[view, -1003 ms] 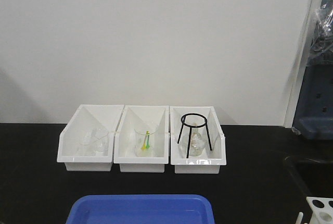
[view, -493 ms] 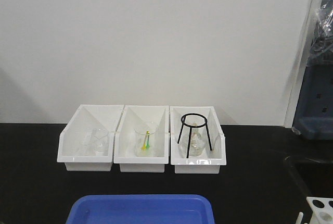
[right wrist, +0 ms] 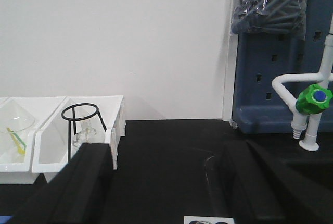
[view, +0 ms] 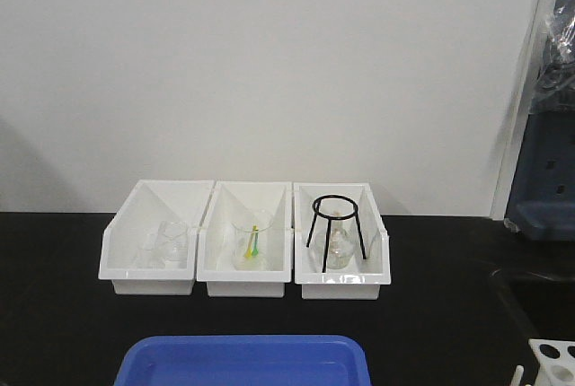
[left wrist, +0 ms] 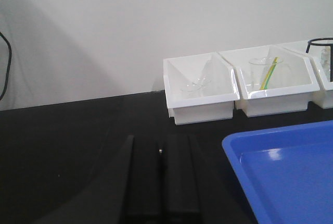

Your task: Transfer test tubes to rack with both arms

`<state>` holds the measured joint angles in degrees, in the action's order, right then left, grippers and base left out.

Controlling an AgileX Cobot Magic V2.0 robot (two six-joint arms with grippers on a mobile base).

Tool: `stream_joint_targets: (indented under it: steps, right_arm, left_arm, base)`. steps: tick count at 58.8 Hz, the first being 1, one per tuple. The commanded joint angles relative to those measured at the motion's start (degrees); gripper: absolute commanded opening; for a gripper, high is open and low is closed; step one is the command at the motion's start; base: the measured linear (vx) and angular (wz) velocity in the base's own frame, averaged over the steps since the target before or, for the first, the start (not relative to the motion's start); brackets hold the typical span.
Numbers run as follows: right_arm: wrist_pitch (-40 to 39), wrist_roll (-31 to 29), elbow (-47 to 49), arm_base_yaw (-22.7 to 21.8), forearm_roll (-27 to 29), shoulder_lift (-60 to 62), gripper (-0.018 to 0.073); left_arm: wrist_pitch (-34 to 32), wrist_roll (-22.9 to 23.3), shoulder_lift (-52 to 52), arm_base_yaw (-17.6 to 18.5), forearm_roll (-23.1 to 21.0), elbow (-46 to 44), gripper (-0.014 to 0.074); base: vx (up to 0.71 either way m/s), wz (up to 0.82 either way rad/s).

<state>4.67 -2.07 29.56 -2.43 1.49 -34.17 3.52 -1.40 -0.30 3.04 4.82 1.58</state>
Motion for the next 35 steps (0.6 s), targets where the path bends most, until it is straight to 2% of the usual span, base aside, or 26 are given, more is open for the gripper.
stream_joint_targets:
  steps: [1,35]
  right_arm:
    - [-4.7,-0.3,2.1,-0.4,-0.5,-0.1,0.0509]
    - [-4.7,-0.3,1.5,-0.4,-0.5,-0.1,0.0509]
  left_arm:
    - [-2.8,0.4,0.8,-0.3,-0.6,-1.6,-0.0006]
    - [-2.2,0.4,0.8,-0.3,-0.6,-1.6,-0.0006]
  base:
    - [0.00,0.00]
    - [0.00,0.00]
